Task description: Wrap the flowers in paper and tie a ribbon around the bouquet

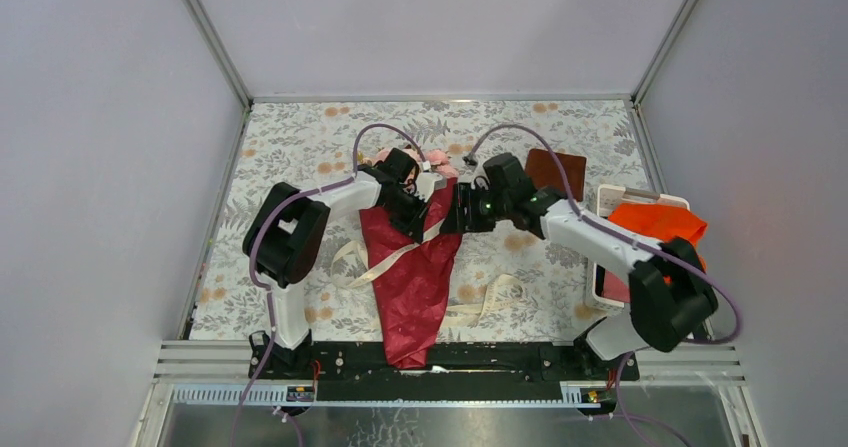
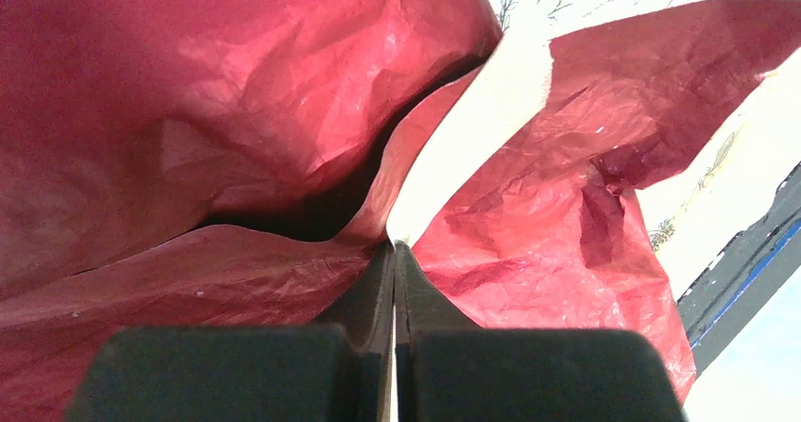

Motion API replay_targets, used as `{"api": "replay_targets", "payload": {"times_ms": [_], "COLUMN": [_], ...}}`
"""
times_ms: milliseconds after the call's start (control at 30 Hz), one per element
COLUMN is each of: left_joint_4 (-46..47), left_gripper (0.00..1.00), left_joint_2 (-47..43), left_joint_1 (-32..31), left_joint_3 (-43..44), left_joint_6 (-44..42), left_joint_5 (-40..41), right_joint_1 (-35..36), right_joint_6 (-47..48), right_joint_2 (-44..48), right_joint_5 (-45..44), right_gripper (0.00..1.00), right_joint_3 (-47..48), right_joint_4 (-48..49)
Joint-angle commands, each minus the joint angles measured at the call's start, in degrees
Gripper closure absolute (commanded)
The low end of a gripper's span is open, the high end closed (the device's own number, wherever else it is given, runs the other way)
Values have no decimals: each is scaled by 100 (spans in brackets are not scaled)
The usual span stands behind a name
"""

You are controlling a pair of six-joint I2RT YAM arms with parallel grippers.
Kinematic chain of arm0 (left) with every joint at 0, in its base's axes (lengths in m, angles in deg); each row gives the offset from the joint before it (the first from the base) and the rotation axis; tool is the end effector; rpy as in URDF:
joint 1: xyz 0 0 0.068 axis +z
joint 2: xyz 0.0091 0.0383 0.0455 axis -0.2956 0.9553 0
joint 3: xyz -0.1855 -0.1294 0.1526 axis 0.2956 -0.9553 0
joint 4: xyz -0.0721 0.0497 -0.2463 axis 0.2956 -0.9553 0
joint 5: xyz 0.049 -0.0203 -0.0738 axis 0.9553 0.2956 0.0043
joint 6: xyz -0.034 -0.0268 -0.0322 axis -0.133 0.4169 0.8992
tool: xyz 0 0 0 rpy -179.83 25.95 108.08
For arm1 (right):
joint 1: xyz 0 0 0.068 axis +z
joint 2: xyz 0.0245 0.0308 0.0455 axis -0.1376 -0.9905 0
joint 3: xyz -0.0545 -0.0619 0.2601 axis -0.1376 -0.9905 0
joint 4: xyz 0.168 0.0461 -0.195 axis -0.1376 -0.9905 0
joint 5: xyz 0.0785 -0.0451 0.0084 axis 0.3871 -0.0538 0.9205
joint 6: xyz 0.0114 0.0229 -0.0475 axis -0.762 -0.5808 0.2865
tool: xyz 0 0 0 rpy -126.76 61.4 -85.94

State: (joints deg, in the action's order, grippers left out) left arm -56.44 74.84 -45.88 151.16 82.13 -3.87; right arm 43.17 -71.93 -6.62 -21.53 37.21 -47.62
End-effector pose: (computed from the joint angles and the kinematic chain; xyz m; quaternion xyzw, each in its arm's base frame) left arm 0.3192 -0.1948 0.1520 0.3341 0.8920 -0.2806 0.1181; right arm 0.2570 0.1976 0.2218 -0.1017 0.8884 0.3700 0.2520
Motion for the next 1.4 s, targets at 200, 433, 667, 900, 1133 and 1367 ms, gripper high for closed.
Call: {"api": "replay_targets", "payload": {"times_ms": [200, 433, 667, 900, 1133, 1367], "left_joint_4": [321, 269, 249, 202, 181, 122], "left_gripper": [100, 100, 100, 100, 100, 100], "left_joint_2": [71, -17, -127, -125, -144, -113], "left_joint_1": [-30, -32, -32, -32, -32, -32], "left_joint_3": [-94, -121, -156, -108, -127, -46], "left_joint_6": [-115, -164, -203, -199, -200, -196], "left_joint_5": [94, 87, 117, 131, 159, 130], "right_joint_1": [1346, 2582, 2979, 3055, 3082, 3155], "right_joint_6": [6676, 8539, 9020, 9040, 9092, 9113], "right_joint_2": [2332, 1632, 800, 600, 474, 469], "right_joint_5": [882, 7, -873, -918, -1014, -1107], "right_gripper": [41, 39, 39, 45, 60, 77], "right_joint_3": [-438, -498, -533, -900, -973, -1024], "right_joint_4": [-2472, -3538, -3632, -2753, -2582, -2638]}}
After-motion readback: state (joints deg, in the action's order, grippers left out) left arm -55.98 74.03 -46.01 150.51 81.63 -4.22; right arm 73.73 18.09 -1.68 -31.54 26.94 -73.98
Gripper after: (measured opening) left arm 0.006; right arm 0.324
